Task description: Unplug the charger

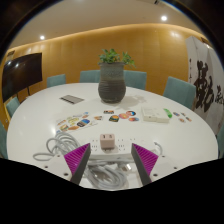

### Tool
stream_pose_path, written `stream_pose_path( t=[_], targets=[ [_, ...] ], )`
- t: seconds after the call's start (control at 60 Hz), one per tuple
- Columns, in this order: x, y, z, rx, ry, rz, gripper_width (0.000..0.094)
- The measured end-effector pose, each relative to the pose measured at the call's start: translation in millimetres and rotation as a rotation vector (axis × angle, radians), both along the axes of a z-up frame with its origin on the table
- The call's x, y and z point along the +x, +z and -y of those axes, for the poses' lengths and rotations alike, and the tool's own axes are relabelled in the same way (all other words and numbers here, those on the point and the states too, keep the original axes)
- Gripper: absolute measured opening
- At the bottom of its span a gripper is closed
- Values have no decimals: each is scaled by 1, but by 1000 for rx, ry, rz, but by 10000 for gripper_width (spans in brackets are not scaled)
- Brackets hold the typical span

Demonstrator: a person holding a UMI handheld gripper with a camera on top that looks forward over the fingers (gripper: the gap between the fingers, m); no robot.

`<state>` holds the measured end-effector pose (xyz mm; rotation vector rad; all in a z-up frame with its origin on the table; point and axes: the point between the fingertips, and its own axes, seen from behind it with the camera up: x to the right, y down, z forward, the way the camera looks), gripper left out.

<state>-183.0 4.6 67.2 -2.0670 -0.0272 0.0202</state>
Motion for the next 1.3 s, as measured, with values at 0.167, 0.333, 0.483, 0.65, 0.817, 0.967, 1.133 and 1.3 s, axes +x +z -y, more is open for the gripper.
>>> stream_pose_path(
  t=[0.167,0.333,0.483,0.65,0.817,0.967,1.133,1.3],
  targets=[
    [-13,-22,-48,-26,-14,23,775],
    [-18,-41,-62,-74,-3,44,551],
    [-12,-43,-65,-73,-34,58,350],
    [-12,-44,-66,-75,-53,35,269],
    [-11,-38,-67,-83,-84,-22,184],
    [-10,64,-80,166,-48,16,180],
    [30,212,-86,396,-46,-94,180],
    [152,173,-92,302,-143,-19,194]
  ],
)
